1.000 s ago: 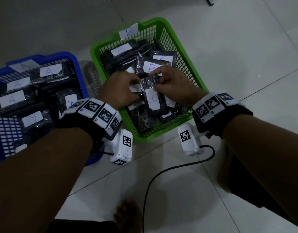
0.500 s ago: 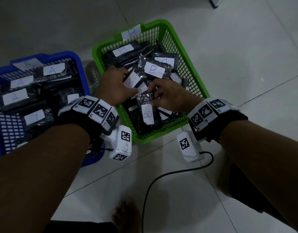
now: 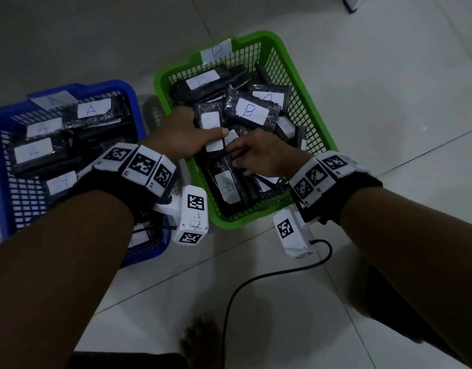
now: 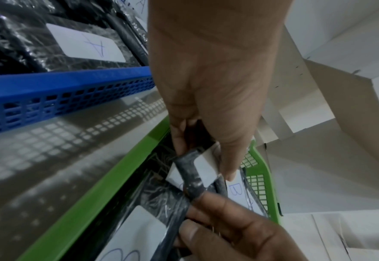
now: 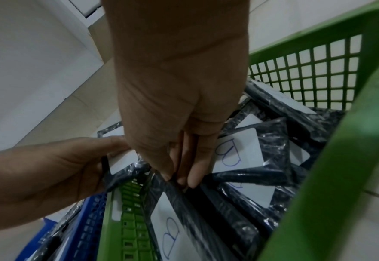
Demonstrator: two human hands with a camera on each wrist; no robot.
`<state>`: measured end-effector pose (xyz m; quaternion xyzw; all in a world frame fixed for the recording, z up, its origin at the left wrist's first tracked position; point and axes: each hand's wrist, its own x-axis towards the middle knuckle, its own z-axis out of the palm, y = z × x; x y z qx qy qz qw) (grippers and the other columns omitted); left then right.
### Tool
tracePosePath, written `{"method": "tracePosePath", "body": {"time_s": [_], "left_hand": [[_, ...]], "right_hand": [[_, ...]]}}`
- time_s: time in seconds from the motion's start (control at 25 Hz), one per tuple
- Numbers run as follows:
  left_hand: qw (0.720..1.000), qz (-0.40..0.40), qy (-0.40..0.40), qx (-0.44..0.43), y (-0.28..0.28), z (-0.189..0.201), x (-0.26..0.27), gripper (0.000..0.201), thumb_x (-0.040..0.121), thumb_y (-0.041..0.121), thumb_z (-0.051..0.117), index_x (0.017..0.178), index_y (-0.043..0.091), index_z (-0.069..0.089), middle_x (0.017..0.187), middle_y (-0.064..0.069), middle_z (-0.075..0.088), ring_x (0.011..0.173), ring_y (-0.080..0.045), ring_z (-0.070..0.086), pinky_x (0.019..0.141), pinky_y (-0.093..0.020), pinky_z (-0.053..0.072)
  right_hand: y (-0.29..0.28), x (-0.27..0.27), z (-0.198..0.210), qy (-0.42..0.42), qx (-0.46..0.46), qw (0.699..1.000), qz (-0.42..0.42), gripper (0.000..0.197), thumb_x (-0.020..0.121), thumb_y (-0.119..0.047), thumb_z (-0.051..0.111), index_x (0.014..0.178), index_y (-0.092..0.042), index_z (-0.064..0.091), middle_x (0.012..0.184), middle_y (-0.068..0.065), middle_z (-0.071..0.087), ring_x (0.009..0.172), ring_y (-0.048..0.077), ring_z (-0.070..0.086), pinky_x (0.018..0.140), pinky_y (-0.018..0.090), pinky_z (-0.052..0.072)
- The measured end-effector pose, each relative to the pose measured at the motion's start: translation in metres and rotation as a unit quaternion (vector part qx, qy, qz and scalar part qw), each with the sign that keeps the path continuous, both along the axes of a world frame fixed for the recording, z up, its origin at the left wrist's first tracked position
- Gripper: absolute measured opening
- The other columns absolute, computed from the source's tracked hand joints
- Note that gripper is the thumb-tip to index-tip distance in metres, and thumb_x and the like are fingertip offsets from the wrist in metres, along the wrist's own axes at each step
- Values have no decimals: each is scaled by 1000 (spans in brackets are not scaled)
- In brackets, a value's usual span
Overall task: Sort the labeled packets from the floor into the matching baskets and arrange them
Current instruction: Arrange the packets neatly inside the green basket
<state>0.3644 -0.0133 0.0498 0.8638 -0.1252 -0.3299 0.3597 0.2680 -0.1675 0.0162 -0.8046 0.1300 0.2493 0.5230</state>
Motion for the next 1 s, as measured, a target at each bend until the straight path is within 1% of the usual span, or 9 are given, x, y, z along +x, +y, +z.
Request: {"method": "tracePosePath", "body": {"time_s": [0.16, 0.28, 0.36, 0.44, 0.6, 0.68, 0.8, 0.88, 1.0], "left_hand": [[999, 20, 36, -7, 0, 1, -1, 47, 74, 29, 83, 113, 20, 58, 101, 5, 68, 90, -11, 66, 79, -29, 55], [992, 52, 115, -8, -6, -4, -6, 33, 89, 23, 67, 119, 16, 55, 111, -6, 67, 97, -21, 66, 80, -37, 58], [984, 68, 165, -29, -11, -2, -10, 20, 96, 19, 56, 115, 14, 59, 114, -10, 67, 98, -22, 66, 74, -32, 59], [984, 53, 168, -36, -11, -2, -11, 19, 95, 17, 59, 111, 11, 65, 110, -9, 68, 98, -20, 67, 71, -27, 60], [996, -11, 90, 19, -7, -4, -7, 10, 89, 19, 68, 93, 11, 74, 95, -9, 72, 86, -17, 71, 70, -27, 61], [993, -94, 12, 65, -6, -7, -3, 12, 85, 24, 72, 90, 13, 76, 87, -5, 74, 78, -16, 71, 74, -32, 61], [978, -170, -52, 108, -6, -6, -6, 18, 78, 25, 79, 93, 15, 78, 89, -3, 74, 80, -15, 67, 72, -26, 52], [971, -190, -74, 122, -8, -8, -8, 18, 77, 19, 78, 95, 17, 78, 95, -2, 74, 87, -16, 66, 74, -24, 48], [973, -190, -62, 117, -8, -4, -4, 16, 85, 17, 68, 97, 19, 78, 99, 3, 73, 93, -14, 66, 81, -24, 50]], "right_hand": [[-5, 3, 8, -54, -17, 993, -101, 20, 93, -5, 58, 108, -7, 71, 95, 20, 72, 79, 25, 70, 60, 32, 60], [-8, 5, 16, -54, 61, 977, -195, 27, 90, -3, 62, 116, -4, 65, 93, 14, 72, 85, 22, 70, 69, 33, 60], [-7, 4, 16, -48, 93, 977, -185, 39, 87, -5, 68, 125, -9, 59, 94, 12, 71, 89, 21, 69, 74, 37, 60], [-6, 4, 13, -44, 83, 983, -157, 45, 83, -9, 74, 125, -15, 58, 86, 7, 67, 83, 18, 66, 72, 39, 59], [-10, 3, 9, -18, 26, 992, -123, 33, 81, -8, 76, 112, -12, 64, 75, 7, 59, 70, 18, 58, 67, 40, 57], [-15, 2, 9, -24, -11, 994, -105, 31, 79, -9, 77, 108, -12, 66, 66, -1, 57, 60, 11, 55, 62, 32, 53], [-17, 3, 15, -27, -40, 996, -69, 31, 77, -9, 79, 106, -12, 67, 61, -5, 54, 46, 0, 48, 50, 20, 44], [-18, 3, 20, 2, -41, 999, -30, 29, 78, -9, 78, 105, -13, 67, 65, 0, 57, 51, 2, 53, 50, 20, 50], [-11, 0, 23, 67, 65, 995, -44, 21, 84, -1, 71, 98, -11, 59, 68, 3, 62, 60, 10, 65, 58, 29, 59]]}}
